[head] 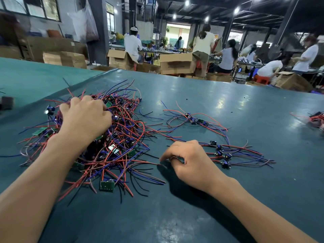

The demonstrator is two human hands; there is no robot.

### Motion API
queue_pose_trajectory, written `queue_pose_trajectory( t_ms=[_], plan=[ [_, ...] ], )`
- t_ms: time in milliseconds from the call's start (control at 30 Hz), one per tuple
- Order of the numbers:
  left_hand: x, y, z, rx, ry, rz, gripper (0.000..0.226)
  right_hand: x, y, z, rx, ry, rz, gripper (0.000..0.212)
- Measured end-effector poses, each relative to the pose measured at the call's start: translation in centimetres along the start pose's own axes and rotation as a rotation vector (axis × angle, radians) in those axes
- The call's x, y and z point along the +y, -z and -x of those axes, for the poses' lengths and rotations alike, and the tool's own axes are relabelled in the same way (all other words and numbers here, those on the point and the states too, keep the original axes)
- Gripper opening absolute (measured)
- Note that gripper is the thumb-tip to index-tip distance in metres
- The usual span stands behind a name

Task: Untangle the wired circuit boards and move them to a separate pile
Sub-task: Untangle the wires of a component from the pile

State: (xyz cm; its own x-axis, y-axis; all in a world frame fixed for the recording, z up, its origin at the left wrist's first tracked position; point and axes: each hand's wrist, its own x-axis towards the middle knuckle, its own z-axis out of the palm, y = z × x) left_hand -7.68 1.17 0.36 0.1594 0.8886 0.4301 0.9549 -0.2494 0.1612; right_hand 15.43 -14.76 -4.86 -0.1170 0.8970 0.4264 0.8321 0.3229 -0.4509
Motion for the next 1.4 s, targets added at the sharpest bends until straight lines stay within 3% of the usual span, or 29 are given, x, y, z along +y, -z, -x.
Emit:
queue_pose_trajectory(
  t_ms=[133, 300, 367, 467, 600, 733, 833, 967, 1100, 1200, 1300, 1400],
  plan=[
    [2.1, -0.1, 0.5, -0.128, -0.114, -0.007, 0.041, -0.1, 0.1, 0.0, -0.007, -0.013, 0.027, 0.037],
    [2.8, -0.2, 1.8, -0.122, 0.036, -0.138, 0.041, 0.0, 0.2, -0.1, -0.012, 0.003, -0.001, 0.036],
    [2.8, 0.1, 2.2, -0.098, 0.021, -0.157, 0.031, 0.1, 0.2, -0.1, -0.009, -0.002, 0.006, 0.037],
    [3.0, 0.4, 2.6, 0.003, -0.048, -0.078, 0.018, 0.1, 0.1, -0.1, -0.013, -0.020, 0.031, 0.037],
    [4.1, 0.2, 3.2, 0.180, -0.174, 0.084, 0.050, 0.0, 0.1, -0.1, -0.004, -0.035, 0.013, 0.038],
    [4.8, 0.2, 3.4, 0.304, -0.279, 0.154, 0.063, 0.1, 0.0, -0.1, -0.004, -0.037, 0.009, 0.040],
    [4.8, 0.4, 3.3, 0.399, -0.424, 0.359, 0.066, 0.1, 0.0, -0.1, 0.009, -0.025, -0.014, 0.037],
    [5.4, 0.6, 3.3, 0.564, -0.756, 0.534, 0.041, 0.1, -0.1, -0.1, 0.092, -0.024, -0.156, 0.039],
    [6.9, -0.2, 5.0, 0.409, -1.016, 0.704, 0.041, -0.4, 0.0, -0.4, 0.264, 0.010, -0.263, 0.029],
    [8.0, -0.3, 6.2, 0.256, -0.975, 0.887, 0.029, -0.6, 0.5, -0.6, 0.310, -0.028, -0.430, 0.024],
    [8.9, -0.6, 6.6, 0.429, -0.993, 0.869, 0.040, -0.7, 1.2, -0.6, 0.290, 0.001, -0.612, 0.015],
    [9.0, -0.8, 6.5, 0.408, -0.967, 0.891, 0.037, -0.5, 1.5, -0.7, 0.280, -0.037, -0.749, 0.012]
  ],
)
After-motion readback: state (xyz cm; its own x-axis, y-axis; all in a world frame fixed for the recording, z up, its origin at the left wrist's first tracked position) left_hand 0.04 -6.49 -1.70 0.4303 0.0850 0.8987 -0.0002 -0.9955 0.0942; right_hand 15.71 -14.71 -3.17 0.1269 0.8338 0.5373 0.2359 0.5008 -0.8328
